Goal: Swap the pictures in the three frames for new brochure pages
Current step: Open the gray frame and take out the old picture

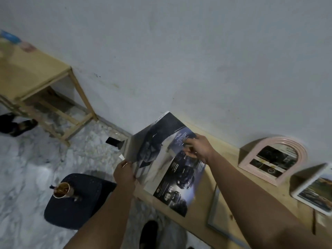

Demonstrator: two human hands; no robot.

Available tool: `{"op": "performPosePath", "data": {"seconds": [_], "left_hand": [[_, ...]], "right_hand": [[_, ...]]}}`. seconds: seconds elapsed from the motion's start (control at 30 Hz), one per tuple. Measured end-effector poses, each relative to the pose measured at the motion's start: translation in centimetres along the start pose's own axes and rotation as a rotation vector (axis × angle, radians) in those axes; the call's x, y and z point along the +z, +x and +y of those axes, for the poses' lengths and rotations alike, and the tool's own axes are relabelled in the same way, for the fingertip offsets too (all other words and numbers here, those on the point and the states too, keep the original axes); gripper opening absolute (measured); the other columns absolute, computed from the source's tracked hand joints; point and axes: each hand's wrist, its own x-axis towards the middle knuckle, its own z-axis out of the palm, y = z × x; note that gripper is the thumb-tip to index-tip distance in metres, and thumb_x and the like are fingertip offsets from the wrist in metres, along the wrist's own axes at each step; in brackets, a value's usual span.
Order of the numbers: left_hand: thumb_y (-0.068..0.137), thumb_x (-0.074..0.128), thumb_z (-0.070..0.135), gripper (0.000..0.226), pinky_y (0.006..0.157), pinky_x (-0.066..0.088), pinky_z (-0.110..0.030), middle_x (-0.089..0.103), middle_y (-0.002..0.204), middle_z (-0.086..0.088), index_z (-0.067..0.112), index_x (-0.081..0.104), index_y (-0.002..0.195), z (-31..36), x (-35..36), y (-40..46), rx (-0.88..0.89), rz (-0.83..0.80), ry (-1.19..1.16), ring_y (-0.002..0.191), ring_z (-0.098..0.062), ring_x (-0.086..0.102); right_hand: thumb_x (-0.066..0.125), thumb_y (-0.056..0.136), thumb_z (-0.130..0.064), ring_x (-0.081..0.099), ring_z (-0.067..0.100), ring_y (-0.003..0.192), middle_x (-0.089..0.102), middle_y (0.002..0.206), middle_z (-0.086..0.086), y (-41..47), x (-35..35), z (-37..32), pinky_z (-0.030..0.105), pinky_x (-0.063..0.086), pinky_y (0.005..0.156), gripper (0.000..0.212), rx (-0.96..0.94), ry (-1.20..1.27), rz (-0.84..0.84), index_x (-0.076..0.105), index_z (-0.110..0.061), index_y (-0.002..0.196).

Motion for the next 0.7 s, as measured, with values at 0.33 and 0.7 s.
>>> {"op": "performPosePath", "data": {"seconds": [0.33,0.7], "left_hand": [[0.095,0.066,0.021,0.023,0.060,0.048,-0.033,0.064,0.064,-0.006,0.011,0.064,0.075,-4.0,-4.5,2.9,-0.027,-0.057,0.522,0.069,-0.030,0.063],[0.082,0.070,0.057,0.075,0.109,0.042,-0.064,0.039,0.162,-0.012,0.028,0.050,0.148,-5.7,-1.7,5.3,0.968,-0.354,1.575,0.148,-0.043,0.036]], "right_hand": [[0.075,0.089,-0.014,0.065,0.028,0.062,0.069,0.079,0.019,10.4,5.5,7.8,0.037,0.057,0.058,0.019,0.054,-0.337,0.238,0.063,-0.004,0.100],[0.061,0.065,-0.091,-0.003,0.037,0.156,-0.009,0.171,0.004,7.0,-0.6,14.5,0.072,0.018,0.116,0.133,0.044,-1.311,0.053,-0.007,-0.031,0.162]]}}
